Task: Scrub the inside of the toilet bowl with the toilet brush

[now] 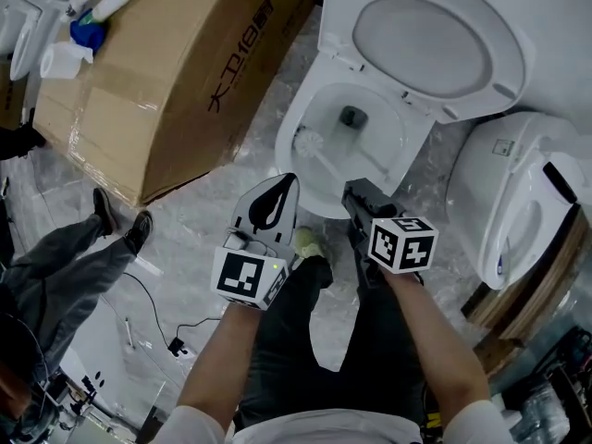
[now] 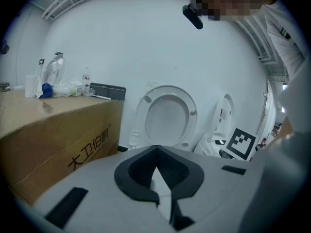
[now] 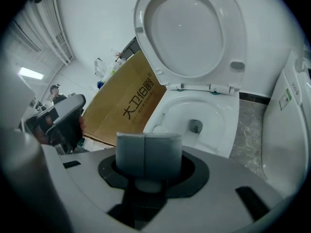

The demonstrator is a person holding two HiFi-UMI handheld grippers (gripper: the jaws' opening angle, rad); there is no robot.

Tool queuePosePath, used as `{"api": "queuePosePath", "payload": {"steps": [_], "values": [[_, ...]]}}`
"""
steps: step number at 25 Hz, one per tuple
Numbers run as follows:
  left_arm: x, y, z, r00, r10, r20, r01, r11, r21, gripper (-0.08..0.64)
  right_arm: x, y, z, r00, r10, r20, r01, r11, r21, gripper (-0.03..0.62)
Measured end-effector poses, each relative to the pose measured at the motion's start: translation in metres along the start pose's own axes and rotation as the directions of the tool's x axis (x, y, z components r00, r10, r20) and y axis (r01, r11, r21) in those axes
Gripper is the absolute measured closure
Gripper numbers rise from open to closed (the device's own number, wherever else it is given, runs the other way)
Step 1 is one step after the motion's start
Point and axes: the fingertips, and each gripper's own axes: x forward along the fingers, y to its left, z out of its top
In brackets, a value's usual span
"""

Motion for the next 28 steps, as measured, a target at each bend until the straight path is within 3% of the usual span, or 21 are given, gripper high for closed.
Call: {"api": "queuePosePath", "payload": {"steps": [8, 15, 28], "values": [[-0.002, -0.009, -0.016, 1.0, 0.001, -0.015, -0.002, 1.0, -0.03, 0.552, -0.025, -0.001, -0.037, 0.993, 0.004, -0.117, -0.009, 0.999, -0.046, 0.434], [-0.005, -0.017, -0.016, 1.0, 0.005, -0.016, -0.006, 0.999, -0.044, 0.552, -0.052, -0.03, -0.072, 0.957, -0.057, -0.283, 0.018, 0.99, -0.139, 0.434], [0.006, -0.035, -0.011, 1.0, -0.024, -0.014, 0.023, 0.999, -0.036, 0.552, -0.08, -0.06, -0.071, 0.922, -0.142, -0.36, 0.041, 0.961, -0.275, 0.434]]}}
